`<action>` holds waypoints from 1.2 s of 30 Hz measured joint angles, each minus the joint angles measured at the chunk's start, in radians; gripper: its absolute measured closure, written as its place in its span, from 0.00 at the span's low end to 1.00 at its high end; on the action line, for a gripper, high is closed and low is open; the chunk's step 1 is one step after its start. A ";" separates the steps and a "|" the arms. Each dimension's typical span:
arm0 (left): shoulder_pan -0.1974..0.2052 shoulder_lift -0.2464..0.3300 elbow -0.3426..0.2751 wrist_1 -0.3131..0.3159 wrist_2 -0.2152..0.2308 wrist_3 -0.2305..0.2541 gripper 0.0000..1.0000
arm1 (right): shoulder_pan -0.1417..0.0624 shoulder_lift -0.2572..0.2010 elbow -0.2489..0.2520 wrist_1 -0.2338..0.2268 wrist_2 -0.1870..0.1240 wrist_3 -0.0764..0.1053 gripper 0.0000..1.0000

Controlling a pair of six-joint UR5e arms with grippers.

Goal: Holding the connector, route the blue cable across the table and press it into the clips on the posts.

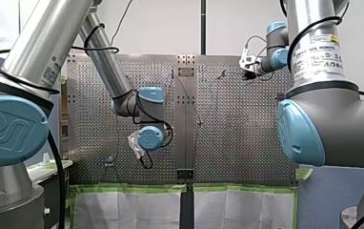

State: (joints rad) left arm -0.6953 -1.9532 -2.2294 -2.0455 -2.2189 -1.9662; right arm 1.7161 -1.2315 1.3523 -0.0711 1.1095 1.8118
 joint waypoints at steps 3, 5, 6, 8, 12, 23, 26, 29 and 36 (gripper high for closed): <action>0.000 0.000 -0.029 0.012 0.000 0.003 0.00 | 0.000 0.000 0.000 0.001 0.001 0.000 1.00; 0.000 0.000 -0.048 0.016 0.000 0.004 0.00 | 0.000 0.000 0.000 0.001 0.003 0.000 1.00; 0.000 0.000 -0.055 0.020 0.000 0.005 0.00 | 0.000 0.000 0.000 0.002 0.005 0.000 1.00; 0.000 0.000 -0.075 0.032 -0.001 0.007 0.00 | 0.001 0.000 0.000 0.002 0.008 0.000 1.00; 0.000 0.000 -0.108 0.059 -0.003 0.008 0.00 | 0.001 0.000 0.000 0.003 0.010 0.000 1.00; 0.000 0.000 -0.129 0.079 -0.005 0.009 0.00 | 0.001 0.000 0.000 0.002 0.012 0.000 1.00; 0.000 0.000 -0.129 0.079 -0.005 0.009 0.00 | 0.001 0.000 0.000 0.002 0.012 0.000 1.00; 0.000 0.000 -0.129 0.079 -0.005 0.009 0.00 | 0.001 0.000 0.000 0.002 0.012 0.000 1.00; 0.000 0.000 -0.129 0.079 -0.005 0.009 0.00 | 0.001 0.000 0.000 0.002 0.012 0.000 1.00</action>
State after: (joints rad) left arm -0.6953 -1.9533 -2.3585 -1.9666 -2.2234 -1.9573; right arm 1.7173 -1.2313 1.3524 -0.0692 1.1214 1.8119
